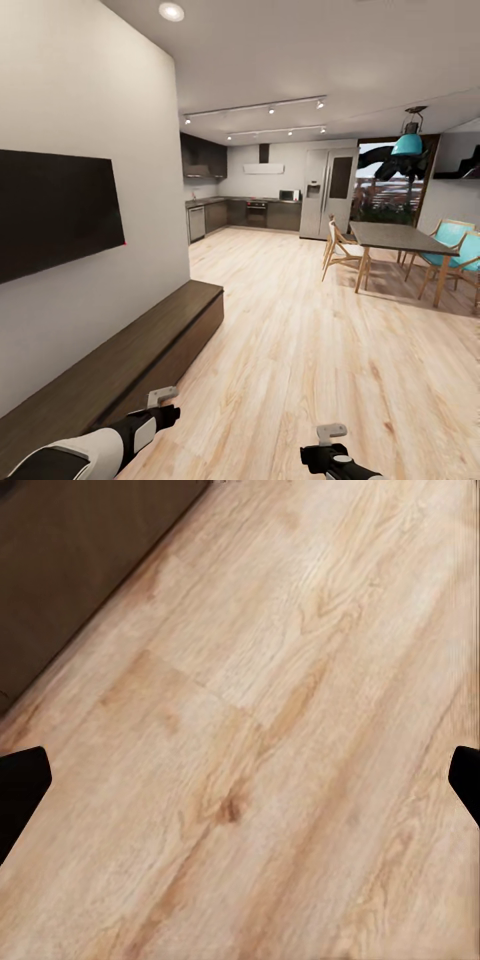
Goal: Place each of the two pumpkins and all three candles from the living room inside a cabinet in the living room (use any cabinet), then make sure every cabinet is closed, and position the cauldron so it is next to a table in the living room.
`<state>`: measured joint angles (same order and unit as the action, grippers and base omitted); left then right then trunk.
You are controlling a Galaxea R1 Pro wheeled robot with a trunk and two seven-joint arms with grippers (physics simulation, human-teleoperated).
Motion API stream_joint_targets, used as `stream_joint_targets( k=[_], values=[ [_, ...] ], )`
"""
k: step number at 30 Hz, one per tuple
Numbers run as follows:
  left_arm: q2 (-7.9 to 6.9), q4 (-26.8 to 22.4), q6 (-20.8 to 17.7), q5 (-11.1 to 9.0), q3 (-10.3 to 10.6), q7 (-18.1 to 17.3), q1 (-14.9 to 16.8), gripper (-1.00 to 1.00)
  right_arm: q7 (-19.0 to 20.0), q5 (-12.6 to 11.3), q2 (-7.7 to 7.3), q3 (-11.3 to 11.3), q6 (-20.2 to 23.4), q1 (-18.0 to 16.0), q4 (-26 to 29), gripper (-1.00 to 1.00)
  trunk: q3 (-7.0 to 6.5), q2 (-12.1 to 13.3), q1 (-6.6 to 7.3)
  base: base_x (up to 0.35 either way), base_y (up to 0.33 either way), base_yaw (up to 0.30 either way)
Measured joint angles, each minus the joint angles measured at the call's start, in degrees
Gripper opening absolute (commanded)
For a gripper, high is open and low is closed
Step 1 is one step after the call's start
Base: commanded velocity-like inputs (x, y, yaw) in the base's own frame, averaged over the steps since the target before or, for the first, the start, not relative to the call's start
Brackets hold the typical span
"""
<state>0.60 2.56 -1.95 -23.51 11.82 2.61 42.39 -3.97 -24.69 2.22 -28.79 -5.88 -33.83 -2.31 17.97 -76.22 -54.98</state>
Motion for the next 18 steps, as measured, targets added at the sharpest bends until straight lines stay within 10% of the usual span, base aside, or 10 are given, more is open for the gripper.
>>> stream_joint_targets(
  k=[18],
  values=[
    [0.0, 0.0, -0.06, 0.0, 0.0, 0.0, -0.17, 1.0, 0.02, -0.01, 0.0, 0.0, -0.17, 0.0, 0.0, 1.0, -1.29, 0.0, 0.03, 0.297, 0.0, -0.203]
  ],
)
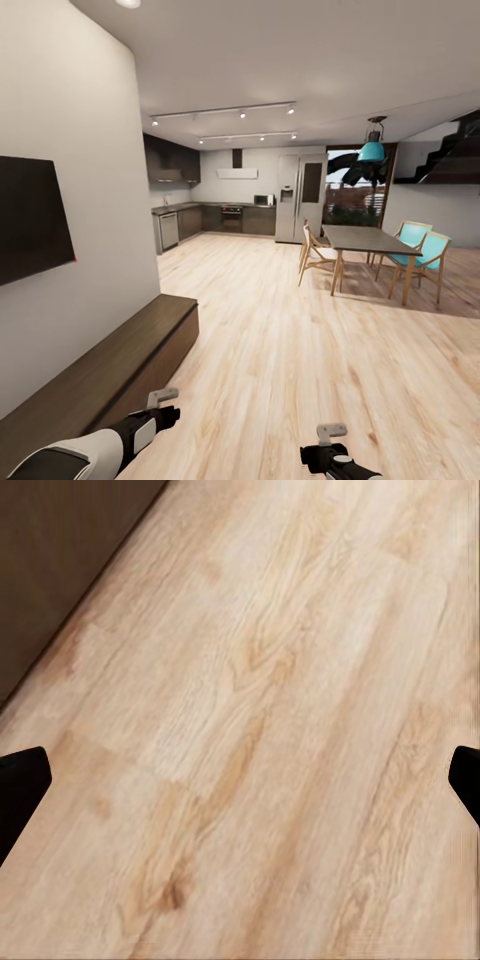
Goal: Place each of the two pumpkins and all three candles from the living room inside a cabinet in the living room (use any cabinet), then make sure every cabinet is closed, and position the cauldron so it is next to a table in the living room.
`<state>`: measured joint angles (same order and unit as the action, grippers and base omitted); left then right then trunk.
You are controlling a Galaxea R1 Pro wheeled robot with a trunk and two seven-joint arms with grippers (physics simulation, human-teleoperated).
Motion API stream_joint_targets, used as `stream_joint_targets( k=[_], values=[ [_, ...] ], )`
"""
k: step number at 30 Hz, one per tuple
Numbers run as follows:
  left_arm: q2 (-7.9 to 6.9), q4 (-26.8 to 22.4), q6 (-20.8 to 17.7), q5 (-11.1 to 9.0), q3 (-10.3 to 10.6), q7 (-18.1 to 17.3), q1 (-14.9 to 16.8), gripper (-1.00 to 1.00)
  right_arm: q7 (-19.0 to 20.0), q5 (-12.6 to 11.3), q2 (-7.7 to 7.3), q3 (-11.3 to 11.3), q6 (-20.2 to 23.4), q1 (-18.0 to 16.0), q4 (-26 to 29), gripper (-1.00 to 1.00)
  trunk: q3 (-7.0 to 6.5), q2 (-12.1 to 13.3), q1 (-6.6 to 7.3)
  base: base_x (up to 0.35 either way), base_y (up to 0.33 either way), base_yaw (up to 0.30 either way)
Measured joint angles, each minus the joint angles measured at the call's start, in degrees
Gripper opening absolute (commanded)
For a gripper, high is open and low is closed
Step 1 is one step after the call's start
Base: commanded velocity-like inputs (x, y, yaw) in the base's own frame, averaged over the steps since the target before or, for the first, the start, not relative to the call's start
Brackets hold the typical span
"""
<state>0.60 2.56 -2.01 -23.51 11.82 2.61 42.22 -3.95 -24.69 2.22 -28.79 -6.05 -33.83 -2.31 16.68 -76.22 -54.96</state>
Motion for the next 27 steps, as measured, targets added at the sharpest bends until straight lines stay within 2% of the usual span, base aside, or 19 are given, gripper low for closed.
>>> stream_joint_targets(
  k=[8, 27],
  values=[
    [-0.02, 0.01, 0.0, 0.0, 0.0, 0.0, -0.01, 1.0, 0.0, 0.01, 0.0, -0.01, -0.08, 0.64, 0.0, 1.0, -0.58, 0.0, 0.0, 0.332, 0.0, -0.149],
    [-0.07, -0.05, -0.03, 0.0, 0.0, 0.0, -0.02, 1.0, 0.27, -0.02, 0.05, -0.06, -0.31, 0.72, 0.0, 1.0, -0.68, 0.0, 0.0, 0.332, -0.027, -0.005]
  ],
)
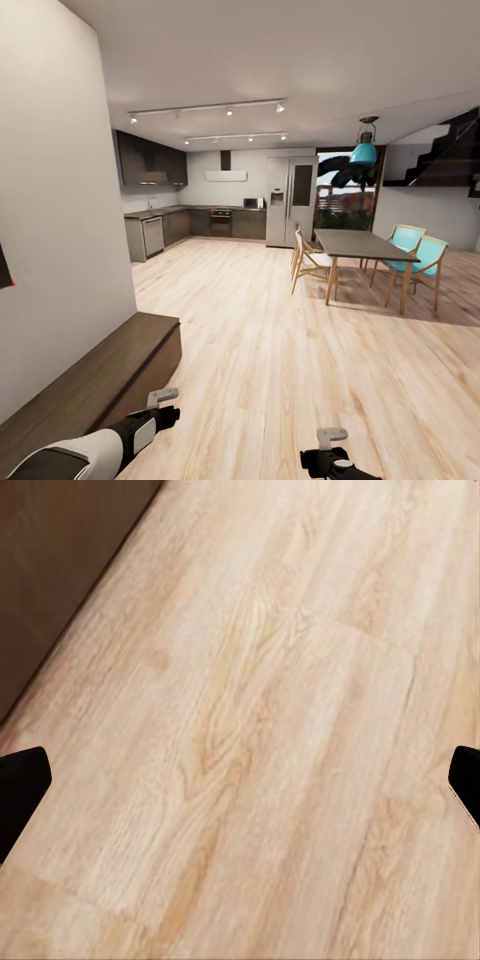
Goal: Place each of the two pumpkins and all three candles from the living room inside a cabinet in the living room (use any cabinet), then make sure every cabinet is closed, and position the cauldron so it is next to a table in the living room.
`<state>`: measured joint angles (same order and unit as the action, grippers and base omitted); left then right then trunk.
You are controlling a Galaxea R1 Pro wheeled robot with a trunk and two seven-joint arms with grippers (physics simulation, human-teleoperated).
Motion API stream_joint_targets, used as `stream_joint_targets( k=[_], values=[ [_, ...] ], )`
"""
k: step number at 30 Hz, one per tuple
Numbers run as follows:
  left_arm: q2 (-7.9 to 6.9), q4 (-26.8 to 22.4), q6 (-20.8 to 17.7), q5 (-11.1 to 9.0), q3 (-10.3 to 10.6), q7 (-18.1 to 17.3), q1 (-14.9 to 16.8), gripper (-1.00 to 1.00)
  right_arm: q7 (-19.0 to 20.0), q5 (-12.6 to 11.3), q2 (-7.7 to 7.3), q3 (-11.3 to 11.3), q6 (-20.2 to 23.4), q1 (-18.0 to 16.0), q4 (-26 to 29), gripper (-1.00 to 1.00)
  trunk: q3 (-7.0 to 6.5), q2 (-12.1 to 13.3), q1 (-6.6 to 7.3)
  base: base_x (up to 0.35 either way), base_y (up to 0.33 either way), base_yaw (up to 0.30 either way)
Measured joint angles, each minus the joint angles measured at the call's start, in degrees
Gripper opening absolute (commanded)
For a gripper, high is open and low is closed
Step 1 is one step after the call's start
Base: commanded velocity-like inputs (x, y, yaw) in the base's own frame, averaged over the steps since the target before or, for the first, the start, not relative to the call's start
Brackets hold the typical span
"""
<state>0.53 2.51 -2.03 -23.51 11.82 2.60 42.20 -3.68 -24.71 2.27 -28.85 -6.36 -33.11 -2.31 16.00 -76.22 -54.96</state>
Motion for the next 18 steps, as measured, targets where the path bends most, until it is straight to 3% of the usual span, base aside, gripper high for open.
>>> stream_joint_targets(
  k=[5, 18],
  values=[
    [-0.02, -0.03, 0.02, 0.0, 0.0, 0.0, 0.0, 1.0, 0.2, -0.02, 0.04, 0.0, -0.02, 0.07, 0.0, 1.0, 0.0, 0.0, 0.0, 0.332, -0.073, -0.115],
    [-0.02, -0.03, 0.03, 0.0, 0.0, 0.0, 0.01, 1.0, 0.23, -0.02, -0.04, 0.13, 0.26, 0.07, 0.01, 1.0, 0.0, 0.0, 0.0, 0.332, -0.017, -0.251]
  ],
)
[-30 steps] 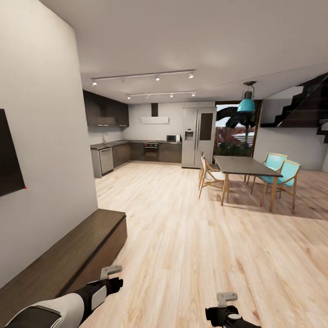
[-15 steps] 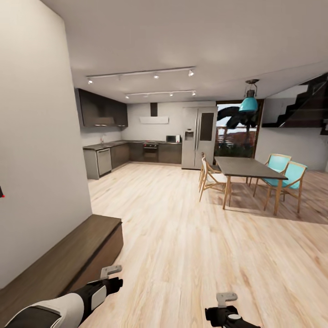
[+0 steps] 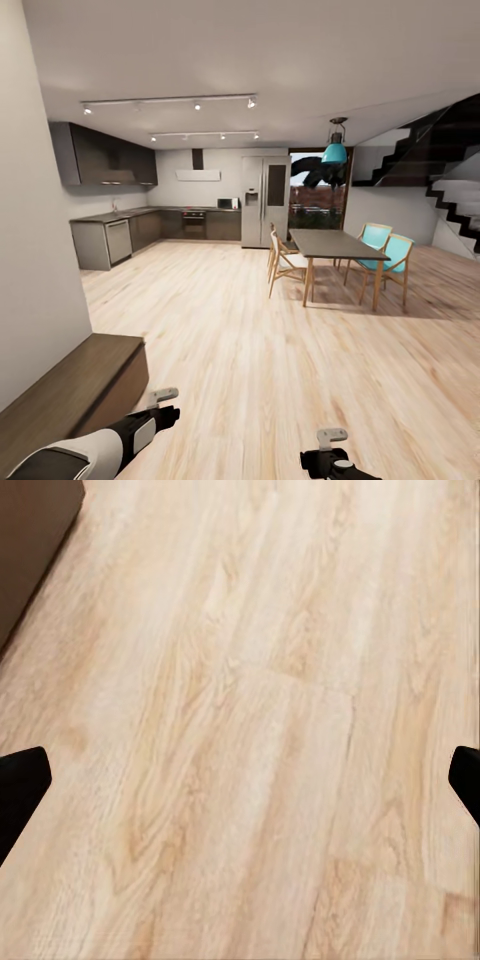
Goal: Place each of the two pumpkins and all three candles from the living room inside a cabinet in the living room (use any cabinet), then make sure every cabinet is closed, and position the cauldron so it is next to a table in the living room.
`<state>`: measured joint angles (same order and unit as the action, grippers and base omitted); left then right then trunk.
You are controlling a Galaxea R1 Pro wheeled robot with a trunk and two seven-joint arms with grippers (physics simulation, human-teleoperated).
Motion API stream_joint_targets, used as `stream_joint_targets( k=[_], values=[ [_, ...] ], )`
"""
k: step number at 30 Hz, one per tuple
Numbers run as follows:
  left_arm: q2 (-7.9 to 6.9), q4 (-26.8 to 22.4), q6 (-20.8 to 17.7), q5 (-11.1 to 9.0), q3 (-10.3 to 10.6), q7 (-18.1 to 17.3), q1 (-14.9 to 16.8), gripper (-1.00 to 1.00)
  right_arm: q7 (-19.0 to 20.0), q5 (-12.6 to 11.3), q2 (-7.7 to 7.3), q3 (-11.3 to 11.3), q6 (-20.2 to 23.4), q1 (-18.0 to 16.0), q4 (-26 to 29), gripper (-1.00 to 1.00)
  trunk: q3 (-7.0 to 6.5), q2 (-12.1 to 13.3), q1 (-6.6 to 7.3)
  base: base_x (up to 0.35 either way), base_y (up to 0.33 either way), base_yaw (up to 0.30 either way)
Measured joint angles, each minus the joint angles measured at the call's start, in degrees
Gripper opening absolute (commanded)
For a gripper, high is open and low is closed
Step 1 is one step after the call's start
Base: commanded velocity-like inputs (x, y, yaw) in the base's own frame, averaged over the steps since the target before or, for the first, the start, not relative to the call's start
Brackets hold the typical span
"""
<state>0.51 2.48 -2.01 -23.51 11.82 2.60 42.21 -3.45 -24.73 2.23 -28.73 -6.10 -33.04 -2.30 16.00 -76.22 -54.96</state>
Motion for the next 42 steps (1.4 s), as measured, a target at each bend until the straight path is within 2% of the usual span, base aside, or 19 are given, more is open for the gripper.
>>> stream_joint_targets(
  k=[42],
  values=[
    [0.0, 0.01, -0.08, 0.0, 0.0, 0.01, 0.01, 1.0, -0.13, -0.09, -0.1, 0.02, -0.05, 0.09, 0.0, 1.0, 0.0, 0.0, 0.0, 0.334, 0.017, -0.265]
  ],
)
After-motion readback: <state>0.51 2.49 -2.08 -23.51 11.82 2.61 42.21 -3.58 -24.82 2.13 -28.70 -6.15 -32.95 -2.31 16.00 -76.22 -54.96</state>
